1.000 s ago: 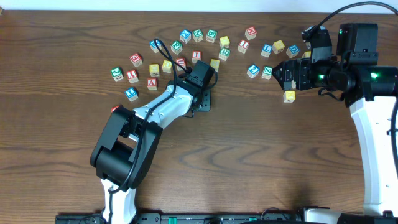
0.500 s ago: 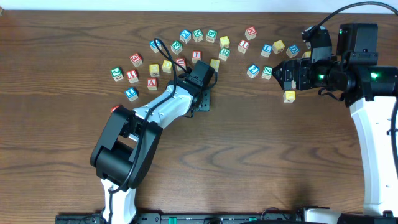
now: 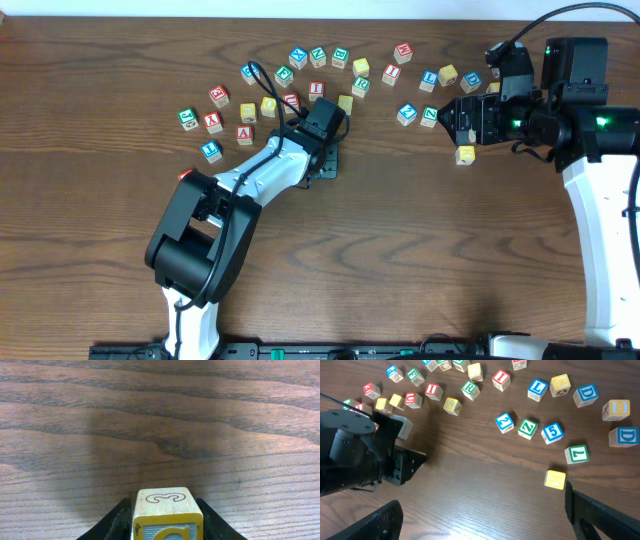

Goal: Spell out CORL
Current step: 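Carry the yellow C block to the table center and lower it, then open the left gripper and move it back toward the left blocks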

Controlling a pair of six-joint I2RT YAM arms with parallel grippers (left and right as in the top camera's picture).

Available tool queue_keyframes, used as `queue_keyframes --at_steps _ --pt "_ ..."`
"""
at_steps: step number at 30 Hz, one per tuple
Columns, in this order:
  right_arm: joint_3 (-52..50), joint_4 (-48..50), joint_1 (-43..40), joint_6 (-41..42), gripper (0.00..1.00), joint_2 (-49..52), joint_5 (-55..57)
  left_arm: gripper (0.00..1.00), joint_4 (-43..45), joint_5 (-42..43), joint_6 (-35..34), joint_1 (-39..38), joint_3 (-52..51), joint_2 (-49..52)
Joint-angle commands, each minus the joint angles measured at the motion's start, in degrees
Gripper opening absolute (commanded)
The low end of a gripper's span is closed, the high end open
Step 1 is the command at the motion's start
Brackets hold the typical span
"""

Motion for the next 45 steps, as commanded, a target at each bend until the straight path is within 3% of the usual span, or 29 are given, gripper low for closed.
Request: queue_keyframes --at_steps 1,9,14,26,32,38,45 --pt "1.1 0.0 -0.2 -0.7 0.99 0.1 -0.2 0.39 -0.3 -1.0 1.4 0.0 0.8 1.4" --pt "1.1 0.0 -0.2 -0.7 0.99 0.1 -0.1 0.4 -0.3 -0.9 1.4 0.0 0.9 1.1" --pt "1.1 0.0 -0.2 -0.7 0.99 0.1 -0.1 0.48 -0.3 -0.9 1.4 0.1 0.9 -1.7" --pt "1.1 0.0 -0.2 -0.7 0.99 0.1 -0.2 0.56 -1.0 -0.9 1.6 3.4 0.9 -17.3" --pt "1.1 0.2 -0.2 -0.7 0.99 0.1 -0.2 0.56 -6.3 -0.9 3.2 6.8 1.7 -22.9" --pt "1.1 1.6 -0.2 -0.7 0.99 0.1 -0.2 0.56 -20.6 -0.7 7.3 12.3 15.1 -20.7" --pt "1.1 2.3 -0.2 -0.6 0.99 0.1 -0.4 0.56 -32.2 -0.7 12.9 15.9 36.1 -9.3"
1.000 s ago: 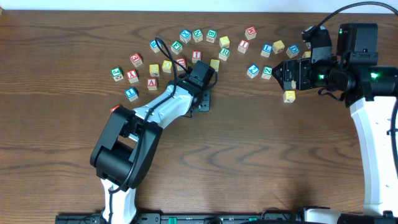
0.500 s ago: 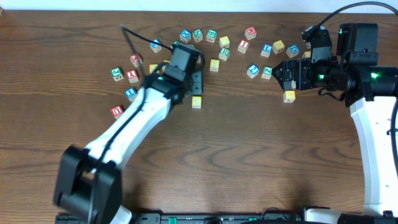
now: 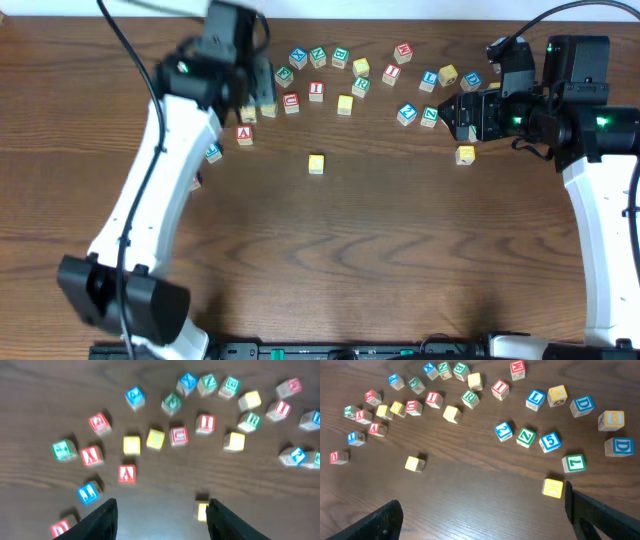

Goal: Spell out CORL
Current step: 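Open the left gripper and move it back toward the left blocks, then grasp the yellow O block with the left gripper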

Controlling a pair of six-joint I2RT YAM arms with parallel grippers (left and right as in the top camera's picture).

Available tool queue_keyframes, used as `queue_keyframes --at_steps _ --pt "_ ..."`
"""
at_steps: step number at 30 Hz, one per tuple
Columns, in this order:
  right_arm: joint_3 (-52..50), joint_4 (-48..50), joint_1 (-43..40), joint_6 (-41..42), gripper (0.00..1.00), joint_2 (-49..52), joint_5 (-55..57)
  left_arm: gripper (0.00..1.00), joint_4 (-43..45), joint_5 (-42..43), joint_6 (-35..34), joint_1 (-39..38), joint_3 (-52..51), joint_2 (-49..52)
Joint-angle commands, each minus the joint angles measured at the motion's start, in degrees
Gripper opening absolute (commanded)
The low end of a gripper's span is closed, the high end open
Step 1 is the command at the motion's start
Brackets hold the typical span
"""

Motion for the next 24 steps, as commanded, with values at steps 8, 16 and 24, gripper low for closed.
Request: queue_keyframes --at_steps 8,16,24 --pt "1.1 -2.3 -0.2 -0.3 0.99 0.1 -0.4 0.5 4.4 -0.5 8.5 1.3 8.3 17.8" --pt "1.1 -4.2 -0.2 -0.3 0.99 0.1 -0.4 0.5 7.1 -0.5 11.7 1.5 8.2 25.0" --pt "1.1 -4.4 -0.2 -0.3 0.99 0.1 -0.4 0.5 8.6 -0.8 12.9 1.9 8.2 29.0"
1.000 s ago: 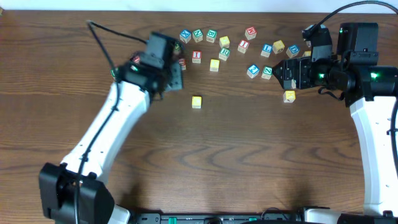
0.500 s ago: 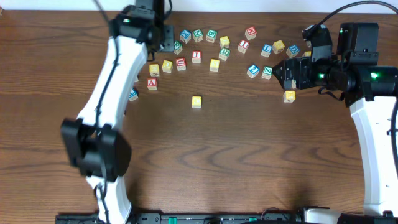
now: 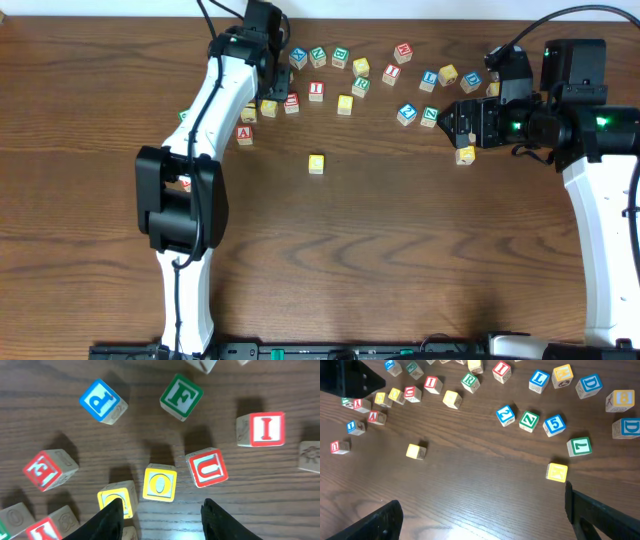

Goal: Spell out CORL
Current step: 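Grasp the yellow O block with the left gripper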

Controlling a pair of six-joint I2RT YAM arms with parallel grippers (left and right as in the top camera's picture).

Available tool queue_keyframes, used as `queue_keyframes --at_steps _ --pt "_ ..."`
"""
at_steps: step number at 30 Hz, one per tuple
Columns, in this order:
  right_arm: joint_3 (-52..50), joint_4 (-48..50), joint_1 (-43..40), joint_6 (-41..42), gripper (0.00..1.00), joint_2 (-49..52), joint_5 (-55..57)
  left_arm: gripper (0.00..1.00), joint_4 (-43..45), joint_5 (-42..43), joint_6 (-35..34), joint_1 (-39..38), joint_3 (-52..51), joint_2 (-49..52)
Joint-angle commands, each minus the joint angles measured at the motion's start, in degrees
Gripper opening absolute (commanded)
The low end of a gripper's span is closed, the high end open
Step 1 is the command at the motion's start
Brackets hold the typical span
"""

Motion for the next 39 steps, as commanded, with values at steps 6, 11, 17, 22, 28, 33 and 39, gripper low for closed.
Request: queue_keyframes --at_steps 6,11,17,22,28,33,39 --pt "1.1 -0.7 -0.2 -0.3 0.99 0.1 -0.4 0.5 1.4 -0.5 1.1 1.6 0.3 4.8" --pt "1.1 -0.6 -0.2 0.9 0.99 0.1 -0.4 0.49 1.6 -0.3 1.1 1.5 0.2 6.2" --pt "1.1 -0.6 -0.2 1.4 0.99 0.1 -0.4 0.5 2.5 -0.3 1.1 1.5 0.2 6.6" --pt "1.1 -0.7 -0.2 1.5 0.99 0.1 -0.4 0.5 2.9 -0.3 1.1 1.4 0.2 6.6" --pt "1.1 -0.7 -0.2 1.9 0.99 0.1 -0.4 0.49 3.5 -0.3 1.1 1.4 -2.1 6.6" --pt "1.1 -0.7 -0.2 1.9 0.99 0.1 -0.4 0.5 3.6 -0.2 1.1 1.4 -3.0 6.6" --pt "1.1 -0.8 -0.2 1.9 0.99 0.1 -0.4 0.5 3.7 -0.1 1.1 1.4 -3.0 6.6"
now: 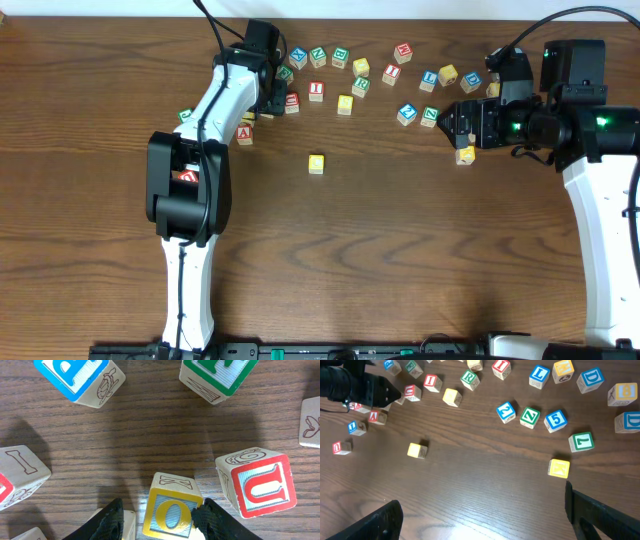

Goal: Spell out CORL
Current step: 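Grasp the yellow O block with the left gripper, then carry the yellow O block right of the C block and lower it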

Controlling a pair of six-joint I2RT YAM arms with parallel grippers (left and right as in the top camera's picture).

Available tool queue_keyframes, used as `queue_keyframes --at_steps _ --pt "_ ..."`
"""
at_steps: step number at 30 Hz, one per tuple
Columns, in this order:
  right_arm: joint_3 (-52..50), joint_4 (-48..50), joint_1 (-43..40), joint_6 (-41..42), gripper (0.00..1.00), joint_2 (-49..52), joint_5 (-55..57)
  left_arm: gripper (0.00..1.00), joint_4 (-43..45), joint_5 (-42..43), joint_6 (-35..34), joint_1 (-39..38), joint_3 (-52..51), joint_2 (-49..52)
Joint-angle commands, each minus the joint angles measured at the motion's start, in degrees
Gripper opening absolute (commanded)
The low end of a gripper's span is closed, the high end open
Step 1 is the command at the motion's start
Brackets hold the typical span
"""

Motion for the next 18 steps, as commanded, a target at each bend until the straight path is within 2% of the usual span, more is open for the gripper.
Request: queue_keyframes --at_steps 1,5,18 --pt "1.1 -0.1 -0.2 0.8 0.99 0.1 -0.4 0.49 -0.1 -0.1 0.8 0.0 -0.5 0.7" --pt "1.1 -0.2 -0.2 0.8 0.99 0.1 -0.4 0.45 -0.1 -0.1 0.8 0.0 -0.6 0.7" --pt "1.1 -0.1 -0.2 0.8 0.99 0.1 -0.4 0.44 4.2 -0.1 0.6 0.0 -5.5 0.8"
